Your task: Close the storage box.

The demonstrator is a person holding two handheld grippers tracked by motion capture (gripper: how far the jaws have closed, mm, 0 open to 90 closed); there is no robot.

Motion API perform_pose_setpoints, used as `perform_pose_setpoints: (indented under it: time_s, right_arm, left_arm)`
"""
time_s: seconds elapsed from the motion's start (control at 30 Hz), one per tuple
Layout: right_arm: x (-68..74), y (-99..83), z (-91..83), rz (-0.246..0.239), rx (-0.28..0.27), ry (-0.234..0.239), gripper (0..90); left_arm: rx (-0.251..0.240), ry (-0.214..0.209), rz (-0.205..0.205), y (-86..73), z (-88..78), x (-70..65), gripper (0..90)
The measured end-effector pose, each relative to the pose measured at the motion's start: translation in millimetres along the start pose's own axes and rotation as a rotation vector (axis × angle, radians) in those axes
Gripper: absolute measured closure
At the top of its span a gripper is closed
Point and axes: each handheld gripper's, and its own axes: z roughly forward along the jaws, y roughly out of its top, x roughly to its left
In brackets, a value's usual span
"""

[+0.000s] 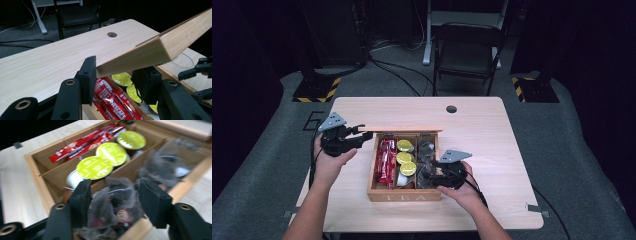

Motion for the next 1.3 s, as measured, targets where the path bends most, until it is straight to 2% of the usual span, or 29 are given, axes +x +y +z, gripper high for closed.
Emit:
perform_pose_setpoints:
  time_s: [0.03,0.17,0.33,0.43,0.6,0.73,0.8,1.13,1.3]
  right_arm:
    - [1.4,-0.5,2.5,0.011,0.005,0.011,45.2]
    - [5.1,-2.6,11.0,-0.008,0.047,0.041,48.0]
    - [6.6,-4.1,16.8,-0.021,0.067,0.079,54.8]
    - [5.9,-5.1,18.5,-0.002,0.077,0.088,57.7]
    - [5.9,-4.7,16.7,0.013,0.070,0.073,72.2]
    - [6.5,-4.0,15.1,0.001,0.070,0.065,86.0]
    - [6.9,-2.6,14.1,-0.026,0.063,0.067,89.1]
    - [12.0,5.5,4.5,-0.050,0.011,0.049,90.0]
    - [13.8,13.2,-10.1,-0.074,-0.035,0.017,90.0]
  left_arm:
    - [-0.001,0.000,0.001,0.1,0.2,0.0,54.6]
    - [-0.001,-0.006,0.003,-0.5,0.5,0.7,54.2]
    - [-0.002,-0.004,0.004,-0.6,0.6,0.5,54.2]
    - [0.000,-0.001,0.004,-0.4,0.9,0.4,54.4]
    - [0.002,0.002,0.004,-0.3,1.2,0.0,54.2]
    - [0.001,0.002,0.003,-0.3,1.3,0.2,54.1]
    - [0.006,0.000,0.005,-0.4,1.1,-0.2,54.1]
    - [0.013,0.010,0.010,-1.0,0.7,-2.0,54.1]
    - [0.007,0.017,0.006,-1.2,1.4,-3.0,54.1]
